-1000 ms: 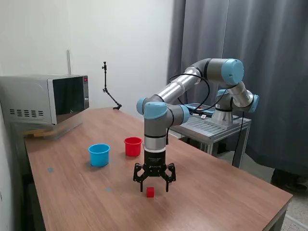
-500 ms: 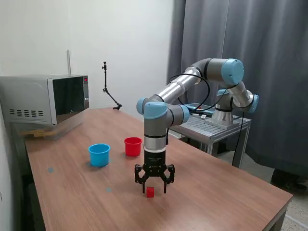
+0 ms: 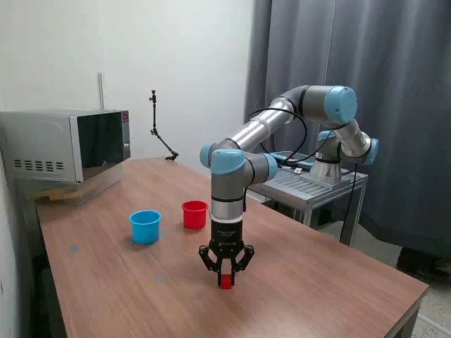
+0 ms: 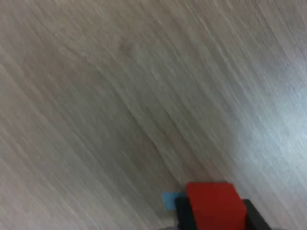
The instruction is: Place red objects in the red bin, and blue objects in the blue bin.
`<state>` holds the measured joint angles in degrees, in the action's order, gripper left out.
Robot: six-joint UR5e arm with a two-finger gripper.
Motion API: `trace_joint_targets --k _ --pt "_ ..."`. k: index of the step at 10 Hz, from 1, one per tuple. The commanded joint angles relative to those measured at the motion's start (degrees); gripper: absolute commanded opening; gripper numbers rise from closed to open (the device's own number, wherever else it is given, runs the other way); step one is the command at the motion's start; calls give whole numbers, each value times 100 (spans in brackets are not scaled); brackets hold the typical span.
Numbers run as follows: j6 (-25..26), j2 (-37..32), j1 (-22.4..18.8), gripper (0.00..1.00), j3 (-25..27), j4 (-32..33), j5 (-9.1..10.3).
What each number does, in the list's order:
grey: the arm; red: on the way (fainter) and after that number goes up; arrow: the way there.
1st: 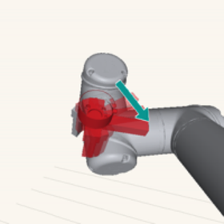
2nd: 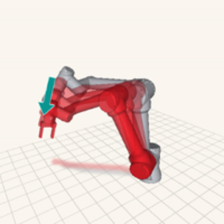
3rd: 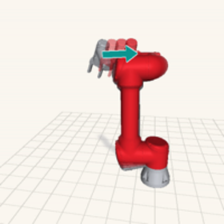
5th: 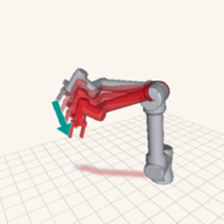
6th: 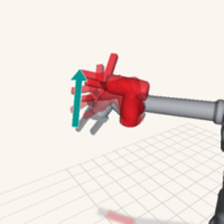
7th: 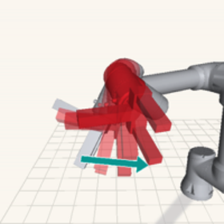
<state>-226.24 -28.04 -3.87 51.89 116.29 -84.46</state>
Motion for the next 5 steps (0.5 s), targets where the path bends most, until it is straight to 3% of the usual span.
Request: trace_joint_targets --k 1,5 --pt "-25 1 0 0 -3 -1 0" --pt "-16 -87 0 0 -56 -1 -52"
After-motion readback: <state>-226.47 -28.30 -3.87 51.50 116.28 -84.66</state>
